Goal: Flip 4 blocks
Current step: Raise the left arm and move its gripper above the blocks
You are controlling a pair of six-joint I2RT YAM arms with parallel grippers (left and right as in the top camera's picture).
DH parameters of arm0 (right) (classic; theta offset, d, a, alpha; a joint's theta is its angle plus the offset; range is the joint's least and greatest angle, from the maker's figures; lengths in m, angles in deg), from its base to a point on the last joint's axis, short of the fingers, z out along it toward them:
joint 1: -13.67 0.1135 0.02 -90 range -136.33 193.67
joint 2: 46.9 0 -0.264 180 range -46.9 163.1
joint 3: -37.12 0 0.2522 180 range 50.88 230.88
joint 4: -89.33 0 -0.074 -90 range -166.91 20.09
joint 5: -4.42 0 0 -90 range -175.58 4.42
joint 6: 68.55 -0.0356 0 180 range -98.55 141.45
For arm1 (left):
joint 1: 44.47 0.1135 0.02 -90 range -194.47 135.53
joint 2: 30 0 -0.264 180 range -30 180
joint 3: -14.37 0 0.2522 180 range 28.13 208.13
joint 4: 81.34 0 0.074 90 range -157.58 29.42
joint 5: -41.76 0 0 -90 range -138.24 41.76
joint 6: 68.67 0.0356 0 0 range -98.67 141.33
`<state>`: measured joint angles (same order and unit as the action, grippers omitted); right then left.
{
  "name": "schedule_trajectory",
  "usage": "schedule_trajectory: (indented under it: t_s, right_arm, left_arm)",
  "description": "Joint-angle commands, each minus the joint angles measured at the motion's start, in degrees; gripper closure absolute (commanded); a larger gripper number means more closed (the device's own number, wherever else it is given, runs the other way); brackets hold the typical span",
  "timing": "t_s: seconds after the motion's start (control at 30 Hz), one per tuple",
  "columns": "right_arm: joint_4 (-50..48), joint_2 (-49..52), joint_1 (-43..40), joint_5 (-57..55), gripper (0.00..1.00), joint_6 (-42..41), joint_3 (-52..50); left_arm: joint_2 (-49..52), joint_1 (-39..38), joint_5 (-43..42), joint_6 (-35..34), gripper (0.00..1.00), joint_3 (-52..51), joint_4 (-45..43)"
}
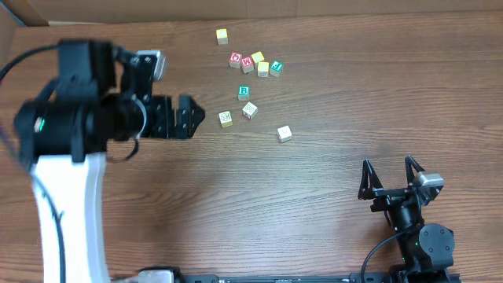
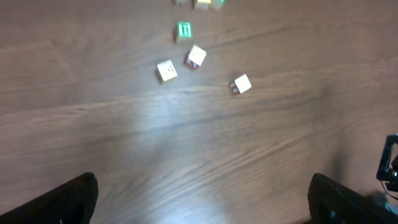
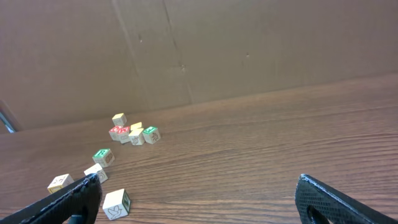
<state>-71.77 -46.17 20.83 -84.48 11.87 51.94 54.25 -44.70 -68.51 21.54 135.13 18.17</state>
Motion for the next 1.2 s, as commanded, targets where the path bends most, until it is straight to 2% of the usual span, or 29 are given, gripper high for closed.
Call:
schedule_trajectory:
  t_s: [0.0,0.03,0.07,0.37,0.4,0.47,0.5,0.53,0.67,0.77,1.03,1.17]
  right_arm:
    - [-0.4,-0.5,-0.1,0.3,0.00,0.7,-0.6]
    - [-0.4,-0.5,-0.1,0.3,0.00,0.7,-0.6]
    - [-0.4,-0.5,0.0,0.3,0.00,0.7,-0.6]
    - [-0.4,-0.5,0.0,0.3,0.00,0.7,-0.6]
    - [-0.4,-0.5,-0.1,0.3,0.00,0.7,-0.6]
    - [-0.4,-0.5,0.0,0.3,0.00,0.7,-0.6]
    - [-0.4,-0.5,-0.1,0.3,0.00,0.7,-0.6]
    - [-0.4,-0.5,0.0,0.3,0.00,0.7,-0.6]
    - [-0.4,-0.5,-0.1,0.3,0.00,0.7,-0.6]
    - [-0.4,-0.5,-0.1,0.3,0.00,0.7,-0.6]
    - [-0.4,-0.5,0.0,0.3,0.00,0.7,-0.6]
    - [-0.4,-0.5,0.0,0.3,0.00,0.7,-0.6]
  left_arm:
    - [5.0,0.3,-2.0,1.1,0.51,1.5,1.3]
    - [6.4,0.3,-1.8,1.1,0.94,1.5,1.9]
    - [7.7,0.3,-1.8,1.1,0.96,1.5,2.8]
    - [16.4,0.3,-1.8,1.1,0.96,1.5,4.7]
    - [16.9,0.3,-1.8,1.1,0.91,1.5,4.7]
    - [17.8,0.3,-1.9,1.0,0.56,1.5,4.6]
    - [18.4,0.3,-1.9,0.8,0.54,1.5,4.6]
    - [18.8,0.3,-2.2,0.2,0.55,1.5,4.6]
    - [20.9,0.2,-2.3,-1.7,0.73,1.5,3.8]
    - [22.4,0.1,-2.3,-1.8,0.96,1.4,2.3]
    - [25.4,-2.3,-1.5,-4.9,0.96,0.1,-3.8]
    - [26.0,-5.1,3.6,-9.2,0.93,0.1,-7.5]
